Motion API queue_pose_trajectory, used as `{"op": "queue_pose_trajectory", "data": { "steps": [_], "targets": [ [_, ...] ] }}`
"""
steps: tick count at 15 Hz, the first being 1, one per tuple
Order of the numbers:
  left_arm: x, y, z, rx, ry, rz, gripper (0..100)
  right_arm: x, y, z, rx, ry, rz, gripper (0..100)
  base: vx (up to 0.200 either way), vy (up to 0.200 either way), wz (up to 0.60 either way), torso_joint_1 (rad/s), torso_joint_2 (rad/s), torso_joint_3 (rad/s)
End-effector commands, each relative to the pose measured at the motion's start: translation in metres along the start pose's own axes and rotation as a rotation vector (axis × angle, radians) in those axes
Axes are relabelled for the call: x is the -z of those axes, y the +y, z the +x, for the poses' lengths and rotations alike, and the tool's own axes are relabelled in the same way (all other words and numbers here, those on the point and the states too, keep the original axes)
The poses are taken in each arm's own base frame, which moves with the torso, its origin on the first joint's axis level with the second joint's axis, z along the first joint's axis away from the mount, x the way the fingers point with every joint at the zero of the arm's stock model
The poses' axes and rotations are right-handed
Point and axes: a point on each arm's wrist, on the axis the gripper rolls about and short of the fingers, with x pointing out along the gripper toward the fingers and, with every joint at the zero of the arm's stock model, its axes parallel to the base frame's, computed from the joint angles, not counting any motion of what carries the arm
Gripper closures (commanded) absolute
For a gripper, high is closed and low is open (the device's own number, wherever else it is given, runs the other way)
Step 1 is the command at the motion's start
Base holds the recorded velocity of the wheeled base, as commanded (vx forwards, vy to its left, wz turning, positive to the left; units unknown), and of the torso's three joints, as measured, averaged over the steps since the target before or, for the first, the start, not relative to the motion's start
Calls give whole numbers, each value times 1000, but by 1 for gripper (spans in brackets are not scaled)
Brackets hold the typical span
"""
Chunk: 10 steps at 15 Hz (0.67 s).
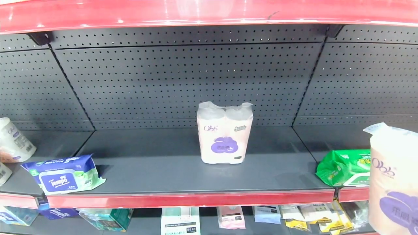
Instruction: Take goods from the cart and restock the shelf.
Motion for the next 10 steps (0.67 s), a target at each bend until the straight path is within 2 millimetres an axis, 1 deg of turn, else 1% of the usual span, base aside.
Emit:
{"op": "queue_pose_trajectory", "data": {
  "steps": [1,2,3,4,5,6,7,8,9,10],
  "targets": [
    [0,-1,0,31,1,37,0,22,4,-34,54,-144,16,100,0,0,0,0,0,0],
    [0,-1,0,57,-2,60,0,26,5,-39,63,-169,19,100,0,0,0,0,0,0],
    [-10,-2,-3,85,-35,60,0,28,5,-40,70,-171,20,100,0,0,0,0,0,0],
    [-61,-2,1,109,-37,45,0,32,6,-41,79,-172,21,100,0,0,0,0,0,0],
    [-113,-2,24,109,14,-40,0,36,7,-41,78,-165,19,100,0,0,0,0,0,0],
    [-125,-2,38,113,55,-99,0,39,8,-41,79,-162,18,100,0,0,0,0,0,0],
    [-120,-2,60,112,169,-90,0,44,10,-41,82,-156,18,100,0,0,0,0,0,0],
    [-113,-2,79,108,251,-75,0,46,10,-41,95,-147,19,100,0,0,0,0,0,0],
    [-112,-2,89,119,271,-71,0,46,10,-41,114,-141,18,100,0,0,0,0,0,0],
    [-112,-6,112,221,292,-44,0,47,10,-40,125,-134,19,100,0,0,0,0,0,0]
  ]
}}
